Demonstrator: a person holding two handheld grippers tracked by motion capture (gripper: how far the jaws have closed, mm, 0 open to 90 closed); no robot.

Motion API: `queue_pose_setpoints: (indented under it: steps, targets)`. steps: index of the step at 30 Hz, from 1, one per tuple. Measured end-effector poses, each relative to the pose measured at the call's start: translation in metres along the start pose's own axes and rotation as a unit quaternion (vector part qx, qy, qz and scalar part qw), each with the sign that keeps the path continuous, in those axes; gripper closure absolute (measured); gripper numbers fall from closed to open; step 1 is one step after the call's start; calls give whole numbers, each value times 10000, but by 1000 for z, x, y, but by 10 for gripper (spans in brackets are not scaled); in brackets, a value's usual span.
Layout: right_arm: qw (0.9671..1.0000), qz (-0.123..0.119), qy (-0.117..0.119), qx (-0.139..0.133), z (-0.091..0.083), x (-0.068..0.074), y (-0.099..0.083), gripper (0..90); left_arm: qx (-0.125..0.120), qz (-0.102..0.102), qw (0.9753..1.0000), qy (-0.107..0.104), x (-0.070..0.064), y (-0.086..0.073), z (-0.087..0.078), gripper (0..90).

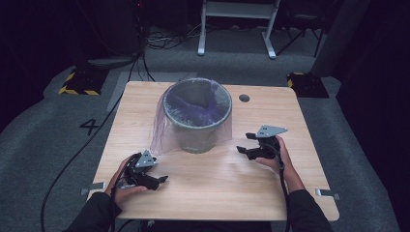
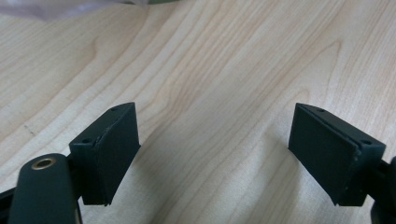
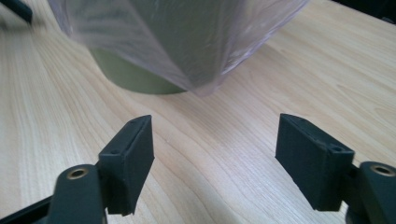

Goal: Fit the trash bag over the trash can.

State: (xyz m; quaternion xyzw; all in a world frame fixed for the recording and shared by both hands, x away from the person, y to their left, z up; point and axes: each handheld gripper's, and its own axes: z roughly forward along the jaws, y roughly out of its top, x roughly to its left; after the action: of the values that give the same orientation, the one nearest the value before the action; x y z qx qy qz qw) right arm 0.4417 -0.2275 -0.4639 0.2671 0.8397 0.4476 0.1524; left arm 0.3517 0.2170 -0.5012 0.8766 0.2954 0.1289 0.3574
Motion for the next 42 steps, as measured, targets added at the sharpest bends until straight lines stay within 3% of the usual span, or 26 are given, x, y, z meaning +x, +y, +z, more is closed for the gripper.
queue_pose_setpoints:
  steps: [8, 10, 14, 19, 22, 30, 42]
  targets:
    - [9993, 125, -77, -338, -23, -1, 11, 205, -62, -106, 9999, -56, 0, -2, 2, 149]
    - [9991, 23, -185, -371, -27, 2, 18, 199, -58, -113, 9999, -54, 0, -2, 2, 148]
    - [9984, -100, -139, -543, -37, 6, 36, 199, -60, -118, 9999, -49, 0, -2, 2, 148]
    - [9967, -344, -267, -687, -46, 12, 57, 203, -62, -120, 9999, -49, -1, -2, 2, 147]
    - [9958, -452, -414, -682, -48, 15, 69, 206, -61, -120, 9999, -52, 0, -2, 2, 147]
    - [9931, -494, -335, -1010, -53, 19, 99, 217, -60, -123, 9999, -50, 0, -2, 2, 147]
    - [9926, -466, -250, -1089, -46, 22, 132, 226, -60, -124, 9999, -51, 0, -2, 2, 146]
